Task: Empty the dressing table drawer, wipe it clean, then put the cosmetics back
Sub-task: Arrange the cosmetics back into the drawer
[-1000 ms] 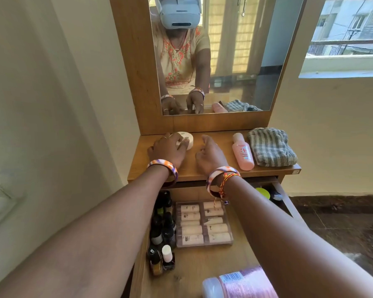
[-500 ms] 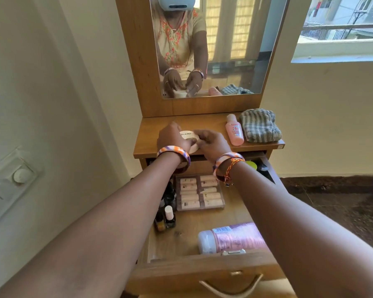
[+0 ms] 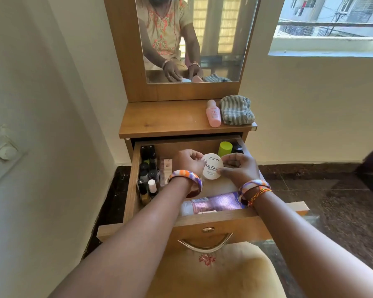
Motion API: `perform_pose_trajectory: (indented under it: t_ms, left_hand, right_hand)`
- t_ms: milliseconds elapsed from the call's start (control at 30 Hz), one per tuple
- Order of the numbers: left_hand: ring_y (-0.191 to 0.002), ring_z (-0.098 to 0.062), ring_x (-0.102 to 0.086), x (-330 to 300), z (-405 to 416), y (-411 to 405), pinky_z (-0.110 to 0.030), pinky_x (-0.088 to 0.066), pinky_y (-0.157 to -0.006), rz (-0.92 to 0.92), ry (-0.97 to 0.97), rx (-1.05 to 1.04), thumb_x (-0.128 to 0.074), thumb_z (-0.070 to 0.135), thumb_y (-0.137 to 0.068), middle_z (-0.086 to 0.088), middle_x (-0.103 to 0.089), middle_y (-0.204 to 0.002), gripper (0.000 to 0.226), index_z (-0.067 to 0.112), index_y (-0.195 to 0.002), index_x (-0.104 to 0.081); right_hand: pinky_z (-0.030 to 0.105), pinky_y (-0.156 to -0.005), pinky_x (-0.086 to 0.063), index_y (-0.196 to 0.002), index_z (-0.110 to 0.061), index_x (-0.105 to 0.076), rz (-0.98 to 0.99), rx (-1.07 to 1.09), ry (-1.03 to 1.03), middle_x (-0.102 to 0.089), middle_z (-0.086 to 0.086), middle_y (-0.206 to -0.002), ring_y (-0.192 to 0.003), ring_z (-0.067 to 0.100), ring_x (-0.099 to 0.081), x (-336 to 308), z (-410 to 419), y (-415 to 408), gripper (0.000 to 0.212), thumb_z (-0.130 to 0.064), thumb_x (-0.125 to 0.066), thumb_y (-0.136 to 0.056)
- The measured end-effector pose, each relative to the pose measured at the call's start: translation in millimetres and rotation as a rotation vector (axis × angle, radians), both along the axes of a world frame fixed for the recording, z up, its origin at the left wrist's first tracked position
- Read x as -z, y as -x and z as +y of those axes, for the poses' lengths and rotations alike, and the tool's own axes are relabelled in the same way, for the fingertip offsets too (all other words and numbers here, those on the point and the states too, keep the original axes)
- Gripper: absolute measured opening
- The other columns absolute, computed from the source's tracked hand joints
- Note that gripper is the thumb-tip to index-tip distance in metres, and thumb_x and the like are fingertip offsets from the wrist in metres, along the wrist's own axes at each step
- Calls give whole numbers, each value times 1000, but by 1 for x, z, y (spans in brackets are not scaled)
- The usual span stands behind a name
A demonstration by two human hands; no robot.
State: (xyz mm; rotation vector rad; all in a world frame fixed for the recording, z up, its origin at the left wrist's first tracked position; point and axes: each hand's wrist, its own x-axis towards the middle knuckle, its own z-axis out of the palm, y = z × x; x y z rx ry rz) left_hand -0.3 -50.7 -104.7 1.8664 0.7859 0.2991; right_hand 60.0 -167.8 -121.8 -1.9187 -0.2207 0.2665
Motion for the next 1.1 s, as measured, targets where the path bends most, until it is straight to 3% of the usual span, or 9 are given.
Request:
perform_pose_trajectory:
  t_ms: [100,233,367,467,600,667,767,833,1100]
  left_hand:
    - [-84,-21,-58,16,-9,-4,-29,-50,-84,19,153,-16,-64,4,-85,-12,-67,-97,5,7,-84,-68]
    - [-86,-21,-58,34,-19,-18,-38,-51,-90,78,260,0,-64,5,-84,-9,-62,-88,29,21,-62,-54]
    - [-88,-20,-55,36,-26,-23,-33,-49,-87,174,290,115,-59,2,-88,-3,-55,-73,28,16,-65,-52]
    - [-88,-21,-54,34,-30,-20,-37,-49,-90,222,280,246,-54,-1,-91,-14,-64,-92,12,-2,-95,-65]
    - [-54,-16,-45,29,-32,-15,-18,-41,-49,269,201,372,-48,-1,-93,-14,-55,-81,27,-11,-116,-58]
    - [-53,-13,-44,26,-33,-13,-15,-39,-43,298,169,412,-48,-2,-93,-14,-53,-83,27,-10,-118,-56]
    - [-78,-29,-59,28,-34,-14,-33,-54,-71,314,128,454,-49,-3,-91,-19,-57,-89,26,-9,-115,-58]
    - [-101,-34,-59,29,-35,-13,-42,-50,-94,316,125,472,-51,-4,-90,-26,-59,-103,27,-9,-115,-58]
    - [-108,-36,-59,34,-31,-10,-50,-50,-94,387,156,533,-46,1,-86,-23,-59,-118,43,7,-128,-49]
  right_hand:
    - [26,-81,-54,-83,-5,-69,-82,7,136,-70,15,-97,-87,20,-65,1,-7,-4,24,11,-74,-66]
    - [21,-80,-51,-94,-2,-73,-130,66,303,-69,13,-109,-98,23,-65,2,-13,-8,21,8,-66,-76]
    - [26,-91,-45,-108,-1,-68,-131,36,497,-61,13,-121,-111,27,-58,7,-12,-8,25,2,-60,-84]
    - [31,-96,-43,-115,0,-62,-111,-24,588,-59,17,-122,-115,30,-56,6,-11,-4,29,-2,-59,-86]
    - [33,-99,-42,-123,0,-54,-56,-104,675,-56,19,-127,-119,31,-53,4,-9,0,38,-5,-63,-86]
    - [33,-100,-42,-126,0,-51,-31,-156,712,-55,19,-129,-120,30,-53,5,-6,1,40,-5,-62,-88]
    - [32,-100,-42,-127,0,-49,-20,-201,745,-54,18,-129,-120,30,-53,7,-5,2,40,-5,-60,-89]
    - [32,-98,-43,-125,0,-51,-46,-202,763,-56,19,-127,-117,30,-55,6,-5,4,37,-4,-59,-89]
    - [32,-78,-49,-111,-1,-63,-218,-367,904,-64,19,-109,-96,31,-63,2,4,9,22,-5,-53,-92]
